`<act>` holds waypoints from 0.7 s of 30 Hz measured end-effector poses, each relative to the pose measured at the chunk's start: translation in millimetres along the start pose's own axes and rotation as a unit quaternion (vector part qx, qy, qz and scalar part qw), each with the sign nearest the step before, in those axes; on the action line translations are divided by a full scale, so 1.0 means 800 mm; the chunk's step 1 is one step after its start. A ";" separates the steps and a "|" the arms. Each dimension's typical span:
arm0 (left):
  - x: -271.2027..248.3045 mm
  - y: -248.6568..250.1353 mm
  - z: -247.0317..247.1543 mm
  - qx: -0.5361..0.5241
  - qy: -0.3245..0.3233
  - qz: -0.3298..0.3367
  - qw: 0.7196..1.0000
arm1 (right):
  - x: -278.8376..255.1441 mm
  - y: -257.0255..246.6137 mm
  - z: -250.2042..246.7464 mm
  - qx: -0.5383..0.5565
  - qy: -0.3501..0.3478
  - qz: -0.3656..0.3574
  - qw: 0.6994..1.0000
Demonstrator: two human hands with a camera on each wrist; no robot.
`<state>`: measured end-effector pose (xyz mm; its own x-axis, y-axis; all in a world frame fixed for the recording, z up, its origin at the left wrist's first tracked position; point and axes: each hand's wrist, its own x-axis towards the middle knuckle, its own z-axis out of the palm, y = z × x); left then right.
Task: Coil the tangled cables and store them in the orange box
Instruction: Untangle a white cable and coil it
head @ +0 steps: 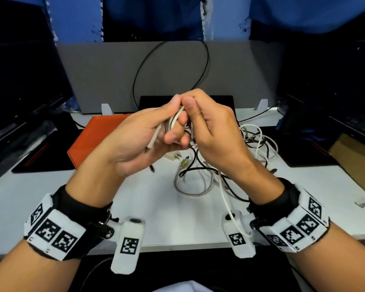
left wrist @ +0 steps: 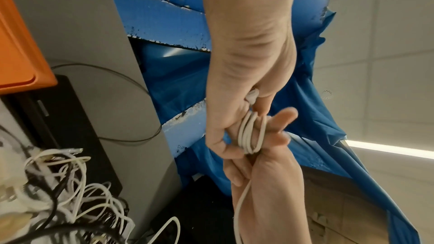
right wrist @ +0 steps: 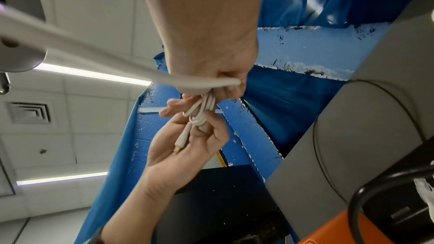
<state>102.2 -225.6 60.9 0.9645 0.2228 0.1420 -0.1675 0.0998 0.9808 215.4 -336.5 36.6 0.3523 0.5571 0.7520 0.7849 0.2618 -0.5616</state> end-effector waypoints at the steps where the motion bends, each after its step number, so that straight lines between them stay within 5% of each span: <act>1: -0.001 0.002 -0.001 0.016 0.011 0.005 1.000 | 0.000 0.000 0.000 -0.002 -0.001 -0.009 1.000; 7: -0.013 0.005 0.009 0.073 0.004 0.031 0.997 | -0.002 -0.007 -0.005 -0.030 -0.014 -0.008 0.999; 21: -0.021 0.006 0.007 -0.071 -0.123 -0.008 0.990 | -0.003 -0.018 -0.017 0.040 -0.023 -0.045 0.998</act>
<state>86.6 -234.6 63.8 0.9849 -0.0209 0.1718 -0.1619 0.2397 0.9573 209.9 -352.1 47.8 0.2569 0.5639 0.7849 0.7683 0.3735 -0.5198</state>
